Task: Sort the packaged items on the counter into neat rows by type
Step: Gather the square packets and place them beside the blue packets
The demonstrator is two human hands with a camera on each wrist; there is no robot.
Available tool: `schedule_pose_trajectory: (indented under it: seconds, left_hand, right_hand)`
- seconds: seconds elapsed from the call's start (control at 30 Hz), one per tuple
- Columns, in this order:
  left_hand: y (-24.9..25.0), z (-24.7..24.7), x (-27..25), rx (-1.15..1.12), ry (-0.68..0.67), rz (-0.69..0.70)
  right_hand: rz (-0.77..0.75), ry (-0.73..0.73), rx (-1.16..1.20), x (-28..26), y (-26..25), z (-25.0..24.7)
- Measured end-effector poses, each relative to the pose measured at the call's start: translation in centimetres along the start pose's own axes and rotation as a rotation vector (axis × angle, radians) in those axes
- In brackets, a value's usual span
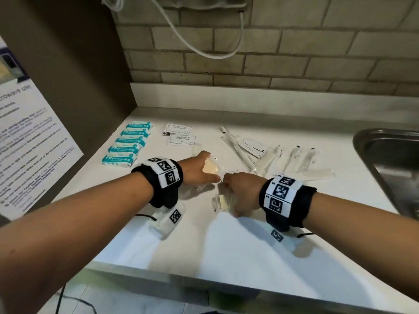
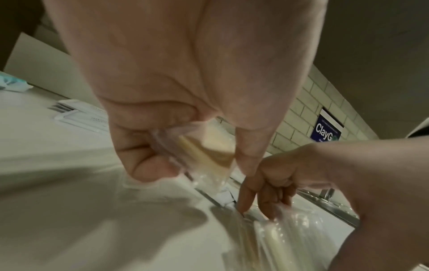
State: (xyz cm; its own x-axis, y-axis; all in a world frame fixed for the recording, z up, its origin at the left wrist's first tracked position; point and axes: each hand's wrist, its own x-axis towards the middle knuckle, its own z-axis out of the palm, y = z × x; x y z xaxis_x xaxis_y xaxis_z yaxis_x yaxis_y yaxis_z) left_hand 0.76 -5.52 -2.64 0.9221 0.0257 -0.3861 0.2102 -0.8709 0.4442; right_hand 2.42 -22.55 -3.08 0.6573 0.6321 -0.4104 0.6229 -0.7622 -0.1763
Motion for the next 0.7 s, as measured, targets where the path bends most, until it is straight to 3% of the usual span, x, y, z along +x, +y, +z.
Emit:
schedule_pose_trajectory:
  seconds: [0.2,0.3,0.4,0.57,0.7]
  left_hand:
    - [0.0,1.3,-0.8,-0.241,-0.066,-0.077]
    - [0.1,1.0,-1.5,-0.155,-0.075,-0.052]
    - [-0.3,0.4,-1.6,-0.129,-0.015,-0.031]
    - [-1.6,0.1,-1.9,-0.173,0.205,0.057]
    - [-2.4,0.6,-2.4,-0.227,0.211,0.108]
  right_hand:
    - [0.012,-0.001,0.071,-0.4,0.1,0.2]
    - [0.007,-0.006,0.121,-0.6,0.2,0.3]
    - [0.025,0.007,0.147,-0.5,0.1,0.3]
    - [0.010,-0.012,0.135,-0.1,-0.3,0.3]
    - [-0.045,0.004,0.238,-0.1,-1.1,0.7]
